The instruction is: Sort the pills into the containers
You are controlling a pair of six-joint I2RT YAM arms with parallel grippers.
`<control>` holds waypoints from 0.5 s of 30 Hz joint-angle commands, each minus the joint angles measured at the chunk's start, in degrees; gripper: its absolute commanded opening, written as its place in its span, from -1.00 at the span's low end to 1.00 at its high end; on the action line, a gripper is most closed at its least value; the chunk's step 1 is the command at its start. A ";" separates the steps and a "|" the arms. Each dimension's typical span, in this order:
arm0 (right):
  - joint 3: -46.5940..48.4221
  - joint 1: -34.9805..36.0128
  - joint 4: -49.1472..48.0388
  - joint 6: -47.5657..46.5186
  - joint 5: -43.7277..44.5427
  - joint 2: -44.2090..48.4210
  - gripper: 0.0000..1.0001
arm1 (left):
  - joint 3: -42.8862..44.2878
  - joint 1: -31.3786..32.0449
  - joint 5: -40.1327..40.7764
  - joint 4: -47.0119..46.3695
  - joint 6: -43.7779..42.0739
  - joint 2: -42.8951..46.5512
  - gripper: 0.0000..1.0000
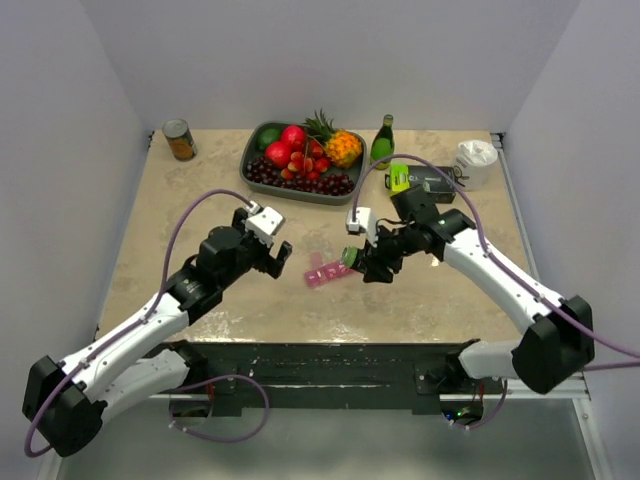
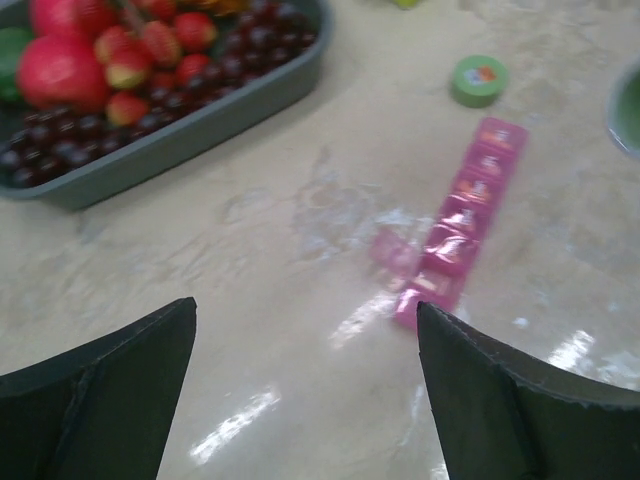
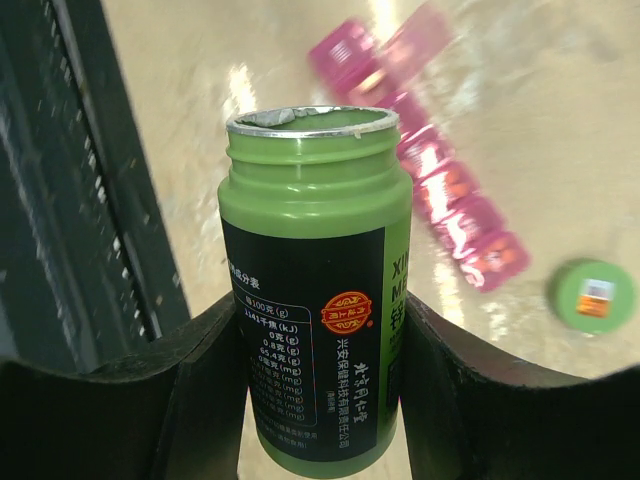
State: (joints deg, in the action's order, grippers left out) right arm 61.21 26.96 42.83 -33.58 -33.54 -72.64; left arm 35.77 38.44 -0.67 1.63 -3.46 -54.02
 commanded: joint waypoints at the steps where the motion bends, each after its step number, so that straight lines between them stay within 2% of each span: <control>1: 6.45 3.53 9.29 -6.06 4.18 -6.36 -1.00 | 1.41 -1.70 15.06 7.76 1.18 4.96 0.91; 6: 8.75 6.52 7.71 -4.48 7.34 -13.38 -1.00 | 0.01 -1.70 26.49 10.67 -1.10 9.10 0.93; 9: 10.85 7.93 8.32 -2.89 9.54 -16.21 -1.00 | -2.81 -1.70 28.27 9.19 -1.37 12.09 0.98; 15: 14.20 9.51 9.90 -0.87 12.35 -22.36 -1.00 | -2.46 -1.78 30.02 9.27 -1.20 13.33 0.98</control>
State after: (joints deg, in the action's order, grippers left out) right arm 72.01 35.62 50.96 -36.07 -23.55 -93.71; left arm 33.36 36.82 25.39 11.51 -4.10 -41.30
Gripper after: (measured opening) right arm 0.553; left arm 0.990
